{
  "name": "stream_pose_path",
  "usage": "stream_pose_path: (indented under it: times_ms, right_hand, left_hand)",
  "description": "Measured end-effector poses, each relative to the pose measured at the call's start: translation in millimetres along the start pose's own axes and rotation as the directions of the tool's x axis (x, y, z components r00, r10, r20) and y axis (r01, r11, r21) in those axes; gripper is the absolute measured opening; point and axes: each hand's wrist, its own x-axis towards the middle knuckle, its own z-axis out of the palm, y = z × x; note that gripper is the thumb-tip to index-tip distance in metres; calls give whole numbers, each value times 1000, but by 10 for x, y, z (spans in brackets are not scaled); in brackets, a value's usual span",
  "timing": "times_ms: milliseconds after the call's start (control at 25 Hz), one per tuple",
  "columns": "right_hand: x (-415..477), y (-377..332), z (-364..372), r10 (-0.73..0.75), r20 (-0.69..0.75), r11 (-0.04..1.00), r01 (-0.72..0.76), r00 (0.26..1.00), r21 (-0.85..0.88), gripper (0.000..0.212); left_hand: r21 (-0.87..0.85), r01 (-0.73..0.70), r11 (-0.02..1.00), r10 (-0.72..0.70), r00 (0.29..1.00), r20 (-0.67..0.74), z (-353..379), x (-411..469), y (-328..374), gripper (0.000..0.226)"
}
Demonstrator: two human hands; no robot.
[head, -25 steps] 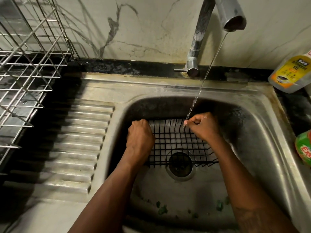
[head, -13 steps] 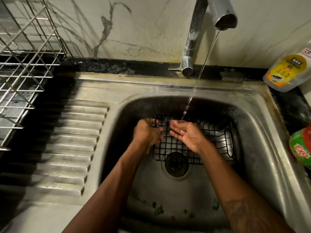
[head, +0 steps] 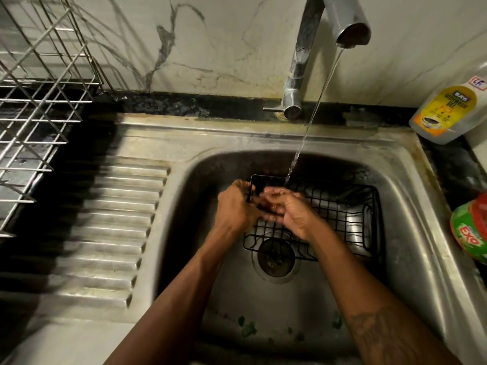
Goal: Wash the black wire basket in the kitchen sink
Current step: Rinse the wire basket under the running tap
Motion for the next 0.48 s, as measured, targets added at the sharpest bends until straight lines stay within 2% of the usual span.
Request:
stream_pose_path:
  times_ms: [80,120,160,200,280,320,360,400,480]
  right_hand:
    - [-115,35,38,218,107,939,-178,970,-296,17]
    - [-133,27,15,263,115,907,-205,958,-368,17]
    - [-121,3,-20,235,105,920,-187,966,-344,20]
    - [-82,-27,-60,150,72,962,-128,986,-241,22]
    - [5,-121,-129,-37,-95,999,41,995,35,25]
    - [32,-142,-135,-75,-154,989,93,985,114,26]
    - [27,-141,-125,-64,-163,987,86,985,136,26]
    - [-6,-109,-110,1,-125,996,11,992,92,26]
    - [-128,-39,-71,249,8,951,-243,968,-190,25]
  left_hand:
    - [-41,43,998,-43,999,-7,-26,21,-17,45]
    - [-68,56,996,-56,998,1,-35,19,-20,45]
    - [-89,59,994,-59,998,10,-33,13,-20,44]
    - [-106,57,993,-55,998,18,-29,3,-18,44]
    - [-111,54,992,-50,998,39,-21,-1,-20,46]
    - [-104,56,993,-52,998,44,-19,10,-25,47]
    - [-102,72,992,-68,997,42,-25,22,-28,45]
    - [-113,95,989,-92,995,31,-28,35,-40,42]
    - [-139,137,981,-141,990,-17,-42,86,-89,35]
